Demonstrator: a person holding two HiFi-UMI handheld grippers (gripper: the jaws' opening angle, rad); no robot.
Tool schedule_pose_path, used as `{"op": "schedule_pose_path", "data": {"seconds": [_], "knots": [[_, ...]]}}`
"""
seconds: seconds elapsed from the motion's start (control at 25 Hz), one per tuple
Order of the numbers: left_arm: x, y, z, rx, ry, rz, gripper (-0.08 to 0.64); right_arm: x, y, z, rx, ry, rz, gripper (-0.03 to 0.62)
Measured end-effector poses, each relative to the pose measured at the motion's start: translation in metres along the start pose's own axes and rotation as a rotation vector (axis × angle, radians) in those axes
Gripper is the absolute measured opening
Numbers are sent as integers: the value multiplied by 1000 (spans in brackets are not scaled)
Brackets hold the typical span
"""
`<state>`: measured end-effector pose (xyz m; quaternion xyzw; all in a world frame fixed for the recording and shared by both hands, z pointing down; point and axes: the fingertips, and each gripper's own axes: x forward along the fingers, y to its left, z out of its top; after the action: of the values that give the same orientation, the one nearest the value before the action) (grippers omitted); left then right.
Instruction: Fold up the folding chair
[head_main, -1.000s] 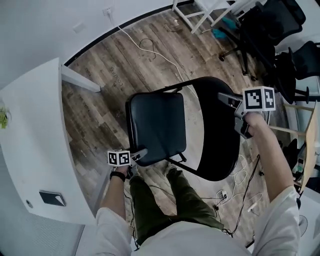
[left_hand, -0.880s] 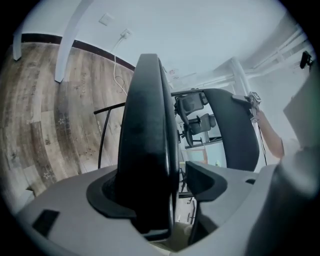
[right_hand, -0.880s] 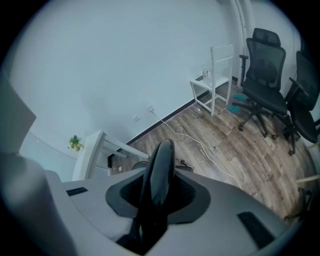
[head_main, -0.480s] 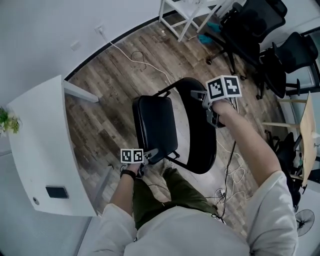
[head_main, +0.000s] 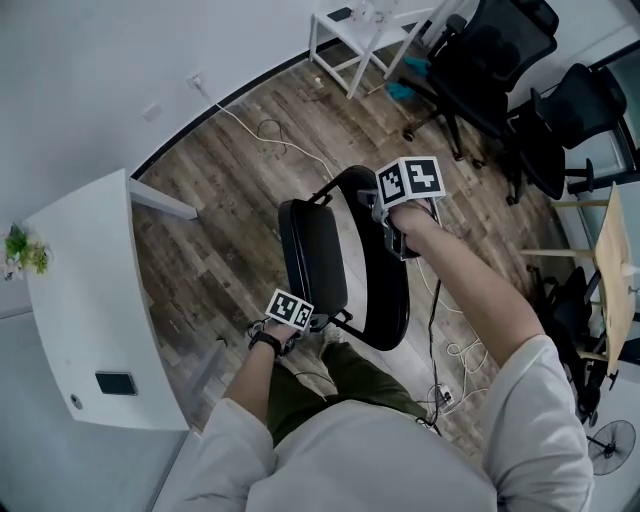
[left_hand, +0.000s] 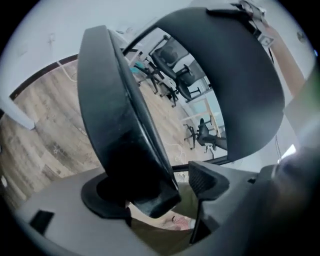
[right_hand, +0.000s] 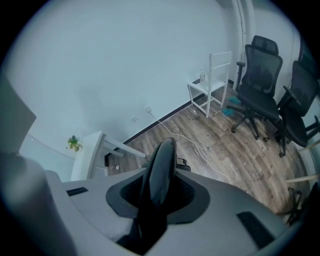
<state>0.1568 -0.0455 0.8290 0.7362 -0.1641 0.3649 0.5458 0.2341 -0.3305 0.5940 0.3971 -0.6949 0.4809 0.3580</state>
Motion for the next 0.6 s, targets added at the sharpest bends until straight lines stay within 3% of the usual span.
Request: {"op": "schedule_pose_path", "data": {"seconds": [0.2, 0.48, 0.6], "knots": [[11, -23, -4, 283, 212, 37, 378, -5, 4, 2, -5, -1, -19, 101], [17, -41, -9, 587, 439, 73, 380, -11, 8, 3, 14, -3, -18, 112], [16, -43, -14, 653, 538, 94, 380, -13, 11, 5, 22, -7, -20, 117]]}}
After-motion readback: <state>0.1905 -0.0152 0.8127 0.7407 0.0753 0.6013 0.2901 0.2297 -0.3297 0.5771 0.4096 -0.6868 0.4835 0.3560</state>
